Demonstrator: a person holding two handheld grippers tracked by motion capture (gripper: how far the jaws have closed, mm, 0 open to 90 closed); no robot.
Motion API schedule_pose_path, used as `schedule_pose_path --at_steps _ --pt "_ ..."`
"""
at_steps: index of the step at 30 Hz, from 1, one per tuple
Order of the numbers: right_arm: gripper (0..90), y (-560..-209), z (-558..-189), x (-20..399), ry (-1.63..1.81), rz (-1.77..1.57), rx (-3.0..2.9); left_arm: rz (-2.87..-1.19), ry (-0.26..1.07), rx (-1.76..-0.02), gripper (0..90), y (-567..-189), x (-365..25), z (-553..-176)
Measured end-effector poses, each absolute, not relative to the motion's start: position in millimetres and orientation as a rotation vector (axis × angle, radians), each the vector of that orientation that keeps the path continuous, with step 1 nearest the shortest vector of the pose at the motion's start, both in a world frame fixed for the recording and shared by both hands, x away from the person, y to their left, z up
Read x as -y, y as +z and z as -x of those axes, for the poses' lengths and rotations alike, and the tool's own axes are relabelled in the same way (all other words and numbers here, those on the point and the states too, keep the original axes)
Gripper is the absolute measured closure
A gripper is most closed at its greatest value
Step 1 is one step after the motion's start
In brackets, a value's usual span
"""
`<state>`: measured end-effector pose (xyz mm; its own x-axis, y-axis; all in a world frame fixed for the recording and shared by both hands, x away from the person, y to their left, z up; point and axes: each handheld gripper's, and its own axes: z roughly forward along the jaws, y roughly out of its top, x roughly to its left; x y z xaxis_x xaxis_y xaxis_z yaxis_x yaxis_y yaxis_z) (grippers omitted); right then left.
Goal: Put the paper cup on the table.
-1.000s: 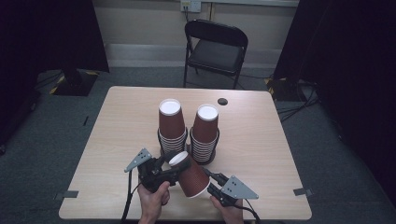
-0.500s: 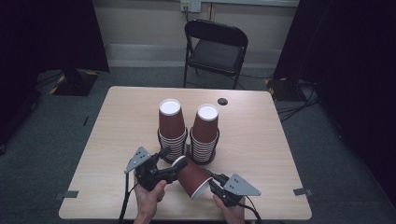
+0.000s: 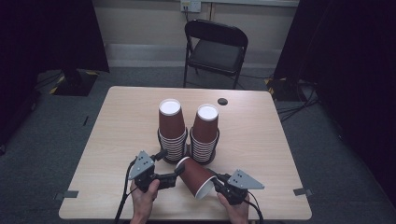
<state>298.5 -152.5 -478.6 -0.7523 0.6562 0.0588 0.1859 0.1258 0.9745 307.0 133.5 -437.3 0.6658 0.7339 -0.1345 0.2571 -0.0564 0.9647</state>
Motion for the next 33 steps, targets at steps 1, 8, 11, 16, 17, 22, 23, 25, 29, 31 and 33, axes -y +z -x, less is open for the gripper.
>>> schedule_pose_path --at_steps 1,8,11,16,17,22,23,25,29,31,33 --pt "88.0 -478.5 -298.8 153.2 1.652 -0.825 -2.031 -1.660 0.505 -0.822 15.6 -438.6 -131.8 -306.2" --pt "88.0 -475.1 -301.5 162.2 1.628 -0.866 -2.062 -1.750 0.567 -0.736 15.6 -445.4 -126.5 -303.0" --pt "88.0 -473.6 -302.7 163.7 1.611 -0.868 -2.070 -1.758 0.583 -0.718 15.6 -449.4 -124.6 -299.6" --pt "88.0 -469.1 -305.0 166.0 1.593 -0.870 -2.105 -1.762 0.608 -0.699 16.3 -455.3 -124.3 -294.1" --pt "88.0 -468.2 -305.4 166.3 1.588 -0.872 -2.114 -1.768 0.617 -0.695 16.3 -456.0 -124.0 -292.8" --pt "88.0 -463.8 -307.3 167.3 1.575 -0.871 -2.154 -1.801 0.647 -0.652 15.7 -457.8 -119.8 -288.4" --pt "88.0 -463.1 -307.4 167.4 1.574 -0.875 -2.162 -1.809 0.651 -0.631 15.5 -457.5 -119.5 -287.4" --pt "88.0 -462.2 -308.2 167.5 1.572 -0.874 -2.179 -1.830 0.671 -0.601 15.5 -457.4 -117.8 -285.2" --pt "88.0 -459.6 -310.3 168.6 1.574 -0.889 -2.207 -1.887 0.709 -0.542 15.8 -459.1 -113.4 -282.1" --pt "88.0 -457.6 -311.4 170.0 1.573 -0.890 -2.214 -1.910 0.738 -0.520 15.9 -460.4 -110.5 -280.3" --pt "88.0 -455.5 -312.0 171.2 1.575 -0.891 -2.221 -1.925 0.743 -0.492 15.9 -460.7 -108.8 -279.4"
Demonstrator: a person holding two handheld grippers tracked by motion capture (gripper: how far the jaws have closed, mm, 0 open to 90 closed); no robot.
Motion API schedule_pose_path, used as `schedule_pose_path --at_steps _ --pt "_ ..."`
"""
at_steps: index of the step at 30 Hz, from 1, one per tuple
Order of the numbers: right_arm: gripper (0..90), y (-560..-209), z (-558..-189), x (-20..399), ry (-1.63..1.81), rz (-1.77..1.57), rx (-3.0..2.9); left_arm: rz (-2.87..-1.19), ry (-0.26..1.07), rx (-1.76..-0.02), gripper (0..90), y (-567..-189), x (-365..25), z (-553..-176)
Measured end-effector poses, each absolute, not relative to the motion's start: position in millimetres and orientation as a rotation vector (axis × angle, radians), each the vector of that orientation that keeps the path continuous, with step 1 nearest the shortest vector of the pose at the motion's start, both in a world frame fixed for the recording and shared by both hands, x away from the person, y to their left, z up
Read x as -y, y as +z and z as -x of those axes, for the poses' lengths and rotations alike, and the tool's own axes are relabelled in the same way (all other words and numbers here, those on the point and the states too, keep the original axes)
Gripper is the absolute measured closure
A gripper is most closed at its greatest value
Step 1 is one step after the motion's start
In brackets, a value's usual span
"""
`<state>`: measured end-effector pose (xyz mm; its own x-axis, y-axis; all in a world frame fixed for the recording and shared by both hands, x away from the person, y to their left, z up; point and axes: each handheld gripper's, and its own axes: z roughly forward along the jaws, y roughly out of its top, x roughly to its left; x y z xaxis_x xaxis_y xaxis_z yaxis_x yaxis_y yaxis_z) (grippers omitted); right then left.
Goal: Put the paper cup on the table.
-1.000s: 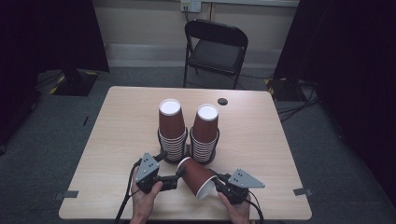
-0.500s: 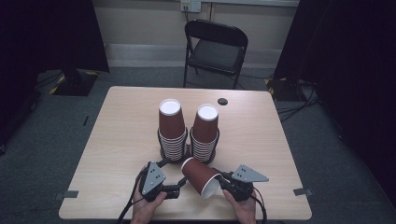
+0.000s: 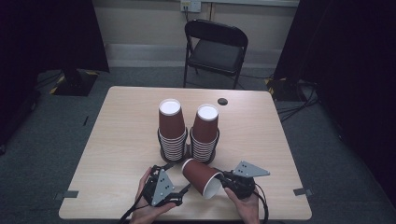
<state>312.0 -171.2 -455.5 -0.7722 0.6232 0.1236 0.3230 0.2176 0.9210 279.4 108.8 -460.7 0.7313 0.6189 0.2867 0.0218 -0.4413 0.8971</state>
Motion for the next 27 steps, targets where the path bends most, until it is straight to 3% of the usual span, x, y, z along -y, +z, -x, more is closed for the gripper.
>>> schedule_pose_path --at_steps 19,27 --pt "88.0 -435.6 -322.8 164.2 1.521 -0.941 -2.360 -2.005 0.942 -0.325 14.5 -466.3 -88.5 -269.7" --pt "88.1 -428.9 -325.5 157.4 1.473 -0.941 -2.424 -2.008 1.000 -0.313 5.7 -469.4 -80.2 -268.4"
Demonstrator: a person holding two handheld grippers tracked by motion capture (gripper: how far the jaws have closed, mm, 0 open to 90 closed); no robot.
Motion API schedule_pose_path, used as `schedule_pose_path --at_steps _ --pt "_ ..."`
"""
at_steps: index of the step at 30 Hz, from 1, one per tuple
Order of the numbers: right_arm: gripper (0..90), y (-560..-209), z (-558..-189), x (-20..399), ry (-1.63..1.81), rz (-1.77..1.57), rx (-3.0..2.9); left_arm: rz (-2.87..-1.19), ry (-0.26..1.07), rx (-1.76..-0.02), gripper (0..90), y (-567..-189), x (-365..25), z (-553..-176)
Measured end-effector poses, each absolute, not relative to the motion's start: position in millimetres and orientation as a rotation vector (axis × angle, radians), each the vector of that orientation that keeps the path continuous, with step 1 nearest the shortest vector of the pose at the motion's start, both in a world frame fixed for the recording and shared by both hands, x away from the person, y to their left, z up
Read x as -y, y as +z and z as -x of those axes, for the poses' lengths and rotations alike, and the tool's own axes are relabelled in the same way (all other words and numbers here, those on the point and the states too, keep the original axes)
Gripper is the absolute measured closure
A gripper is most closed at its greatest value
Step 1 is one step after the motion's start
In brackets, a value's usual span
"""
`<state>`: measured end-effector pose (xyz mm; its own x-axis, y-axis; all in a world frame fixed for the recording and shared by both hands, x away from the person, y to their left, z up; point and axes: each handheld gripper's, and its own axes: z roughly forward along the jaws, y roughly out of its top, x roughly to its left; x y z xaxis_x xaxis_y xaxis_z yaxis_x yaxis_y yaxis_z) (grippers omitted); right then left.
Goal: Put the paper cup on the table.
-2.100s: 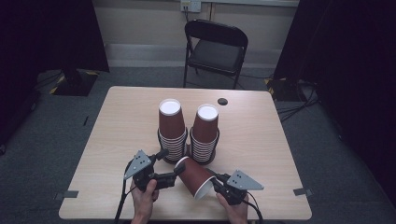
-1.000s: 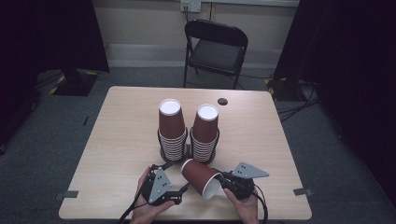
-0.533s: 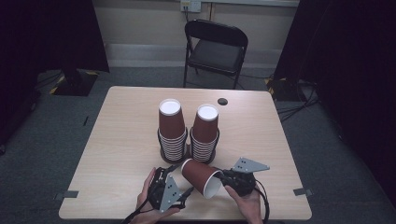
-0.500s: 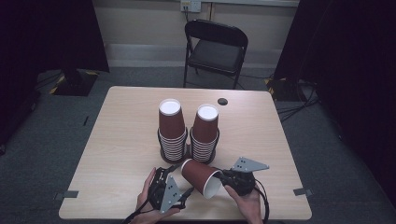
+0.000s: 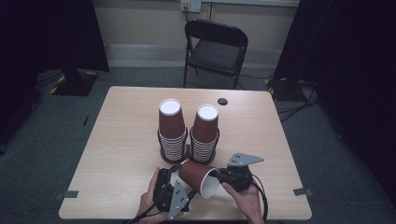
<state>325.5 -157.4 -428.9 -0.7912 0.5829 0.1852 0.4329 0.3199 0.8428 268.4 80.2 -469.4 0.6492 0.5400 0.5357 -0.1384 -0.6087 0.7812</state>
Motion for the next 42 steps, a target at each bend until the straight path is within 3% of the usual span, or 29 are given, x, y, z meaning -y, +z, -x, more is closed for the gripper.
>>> schedule_pose_path --at_steps 14,42 --pt "88.1 -424.5 -334.4 137.4 1.432 -0.909 -2.529 -2.003 1.061 -0.292 0.9 -469.1 -69.9 -269.2" --pt "86.6 -426.2 -336.9 127.1 1.415 -0.926 -2.618 -1.984 1.050 -0.234 4.4 -452.1 -43.8 -256.5"
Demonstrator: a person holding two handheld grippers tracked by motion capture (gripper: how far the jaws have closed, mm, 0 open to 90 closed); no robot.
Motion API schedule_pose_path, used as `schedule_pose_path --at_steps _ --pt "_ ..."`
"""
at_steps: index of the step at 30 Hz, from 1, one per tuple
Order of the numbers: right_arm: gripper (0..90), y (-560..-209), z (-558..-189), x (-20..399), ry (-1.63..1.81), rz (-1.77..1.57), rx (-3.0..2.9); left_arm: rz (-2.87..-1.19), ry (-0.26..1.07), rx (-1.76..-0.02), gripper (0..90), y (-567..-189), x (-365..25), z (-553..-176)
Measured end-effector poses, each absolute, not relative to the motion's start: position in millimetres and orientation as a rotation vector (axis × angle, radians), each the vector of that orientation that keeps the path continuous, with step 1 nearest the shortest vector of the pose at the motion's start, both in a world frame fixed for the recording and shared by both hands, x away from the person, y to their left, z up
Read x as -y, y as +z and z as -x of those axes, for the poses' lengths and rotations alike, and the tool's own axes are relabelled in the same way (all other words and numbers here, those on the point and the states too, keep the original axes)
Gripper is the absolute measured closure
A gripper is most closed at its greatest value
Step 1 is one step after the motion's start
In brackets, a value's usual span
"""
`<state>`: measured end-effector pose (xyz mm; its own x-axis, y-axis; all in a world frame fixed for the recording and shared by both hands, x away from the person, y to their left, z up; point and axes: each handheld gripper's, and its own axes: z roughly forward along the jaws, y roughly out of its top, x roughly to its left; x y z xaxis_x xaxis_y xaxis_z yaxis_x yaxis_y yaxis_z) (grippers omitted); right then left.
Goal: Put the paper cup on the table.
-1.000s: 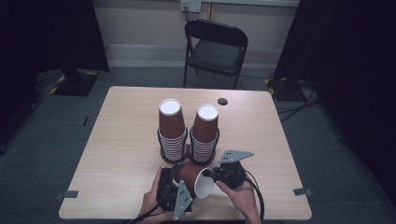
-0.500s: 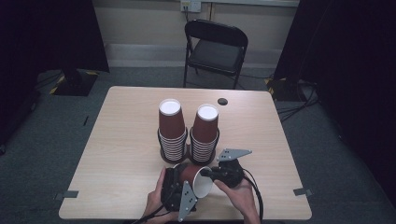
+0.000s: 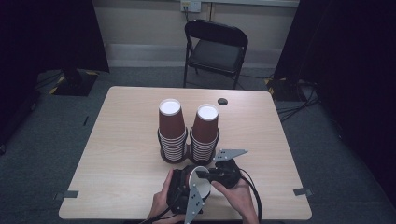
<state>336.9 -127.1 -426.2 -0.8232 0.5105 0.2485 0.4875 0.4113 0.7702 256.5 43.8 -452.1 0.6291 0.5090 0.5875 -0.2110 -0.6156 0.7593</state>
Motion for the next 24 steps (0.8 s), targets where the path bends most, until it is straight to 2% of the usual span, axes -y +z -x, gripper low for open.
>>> schedule_pose_path --at_steps 24 --pt "87.1 -431.2 -338.5 126.0 1.396 -0.977 -2.607 -1.976 1.018 -0.239 7.0 -459.3 -45.7 -262.4"
